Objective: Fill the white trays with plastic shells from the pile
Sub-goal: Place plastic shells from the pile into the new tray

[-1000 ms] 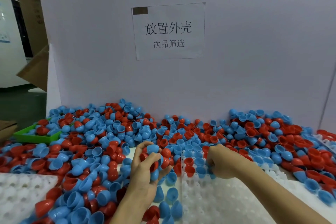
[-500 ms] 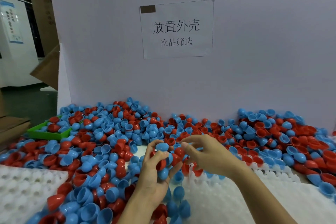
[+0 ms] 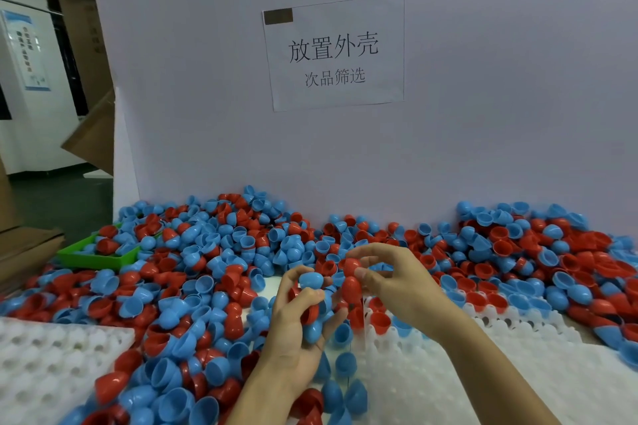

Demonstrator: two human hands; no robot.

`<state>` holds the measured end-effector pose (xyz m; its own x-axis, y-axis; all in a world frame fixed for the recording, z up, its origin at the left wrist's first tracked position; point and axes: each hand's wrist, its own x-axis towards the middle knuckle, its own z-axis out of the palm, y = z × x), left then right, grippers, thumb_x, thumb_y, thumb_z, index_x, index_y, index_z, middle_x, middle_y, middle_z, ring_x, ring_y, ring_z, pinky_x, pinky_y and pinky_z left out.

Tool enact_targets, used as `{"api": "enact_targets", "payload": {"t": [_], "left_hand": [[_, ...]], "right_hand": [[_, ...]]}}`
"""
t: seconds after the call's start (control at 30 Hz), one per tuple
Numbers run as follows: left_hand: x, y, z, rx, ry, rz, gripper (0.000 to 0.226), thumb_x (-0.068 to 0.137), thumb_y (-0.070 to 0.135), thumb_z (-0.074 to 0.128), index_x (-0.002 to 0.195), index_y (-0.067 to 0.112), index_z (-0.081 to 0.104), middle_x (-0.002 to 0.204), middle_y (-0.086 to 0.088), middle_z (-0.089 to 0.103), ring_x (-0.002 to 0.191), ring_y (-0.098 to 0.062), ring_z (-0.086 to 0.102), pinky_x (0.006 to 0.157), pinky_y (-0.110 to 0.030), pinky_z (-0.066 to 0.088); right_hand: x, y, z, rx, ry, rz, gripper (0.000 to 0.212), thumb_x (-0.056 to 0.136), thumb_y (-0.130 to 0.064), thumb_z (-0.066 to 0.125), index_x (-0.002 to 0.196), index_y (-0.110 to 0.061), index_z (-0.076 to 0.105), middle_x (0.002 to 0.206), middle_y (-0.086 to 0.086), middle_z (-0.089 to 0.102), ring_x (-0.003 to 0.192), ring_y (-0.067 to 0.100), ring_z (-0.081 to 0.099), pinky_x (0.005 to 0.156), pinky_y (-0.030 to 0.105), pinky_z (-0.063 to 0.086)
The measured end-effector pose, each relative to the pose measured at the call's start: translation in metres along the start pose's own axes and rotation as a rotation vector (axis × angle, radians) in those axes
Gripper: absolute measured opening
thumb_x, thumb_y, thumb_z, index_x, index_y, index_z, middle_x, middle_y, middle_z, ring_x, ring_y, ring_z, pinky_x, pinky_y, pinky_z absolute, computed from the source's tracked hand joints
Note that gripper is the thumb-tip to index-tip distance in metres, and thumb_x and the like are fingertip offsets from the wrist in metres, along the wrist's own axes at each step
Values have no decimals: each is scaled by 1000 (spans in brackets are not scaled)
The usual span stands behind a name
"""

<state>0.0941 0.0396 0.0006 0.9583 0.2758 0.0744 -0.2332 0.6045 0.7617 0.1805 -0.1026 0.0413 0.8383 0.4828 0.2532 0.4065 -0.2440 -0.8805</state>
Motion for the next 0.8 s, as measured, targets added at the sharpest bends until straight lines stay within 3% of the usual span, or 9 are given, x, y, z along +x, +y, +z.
{"api": "enact_targets", "payload": {"t": [0.1, 0.2, 0.27, 0.37, 0.5, 0.6, 0.7, 0.8], "left_hand": [[-1, 0, 2, 74, 1, -38, 32, 73, -2, 64, 85, 27, 70, 85, -8, 73, 72, -23, 72, 50, -28, 53], [-3, -2, 5, 124, -2, -111, 37, 74, -3, 65, 102, 21, 67, 82, -12, 70, 65, -21, 64, 48, -26, 47], [-4, -2, 6, 123, 3, -162, 36, 78, -4, 63, 108, 17, 67, 77, -10, 68, 60, -20, 61, 38, -22, 40], [-6, -1, 8, 91, -26, -224, 49, 66, 6, 71, 114, 12, 66, 76, -9, 65, 58, -19, 57, 33, -19, 32], [-6, 0, 6, 6, -45, -289, 38, 66, 13, 79, 102, 10, 68, 77, -9, 62, 55, -17, 56, 30, -17, 30], [-5, 0, 5, -2, -42, -323, 45, 66, 20, 85, 106, 9, 68, 79, -9, 65, 54, -16, 57, 29, -16, 30], [-4, -1, 5, 7, -37, -334, 58, 62, 23, 88, 113, 8, 67, 80, -9, 67, 54, -16, 57, 29, -16, 30], [-4, -2, 5, -9, -40, -330, 55, 60, 24, 91, 108, 8, 69, 80, -10, 67, 55, -17, 57, 29, -16, 30]], "right_hand": [[-2, -2, -1, 71, 10, -71, 33, 94, -11, 66, 102, -42, 69, 110, -16, 63, 87, 0, 70, 71, 16, 57], [-2, -2, 0, 67, 27, -113, 38, 92, -13, 69, 94, -51, 68, 107, -26, 64, 93, 1, 69, 75, 18, 57], [-2, -2, 0, 76, 31, -136, 38, 92, -11, 68, 96, -49, 69, 106, -28, 65, 94, -3, 67, 74, 16, 56], [-4, -3, -1, 112, 21, -163, 39, 93, -8, 67, 96, -48, 70, 106, -28, 66, 96, -2, 68, 73, 16, 57], [-5, -5, -1, 128, 29, -191, 40, 93, -9, 66, 98, -48, 69, 107, -31, 65, 100, -2, 66, 76, 19, 58], [-5, -6, 1, 123, 67, -205, 36, 93, -10, 66, 102, -44, 68, 104, -32, 65, 101, -4, 65, 76, 20, 59], [-5, -6, 0, 233, 146, -196, 30, 91, -9, 67, 105, -35, 70, 105, -21, 70, 96, 5, 70, 71, 23, 59], [-5, -6, -1, 225, 110, -193, 30, 91, -8, 68, 104, -34, 70, 105, -20, 71, 95, 6, 71, 71, 22, 59]]}}
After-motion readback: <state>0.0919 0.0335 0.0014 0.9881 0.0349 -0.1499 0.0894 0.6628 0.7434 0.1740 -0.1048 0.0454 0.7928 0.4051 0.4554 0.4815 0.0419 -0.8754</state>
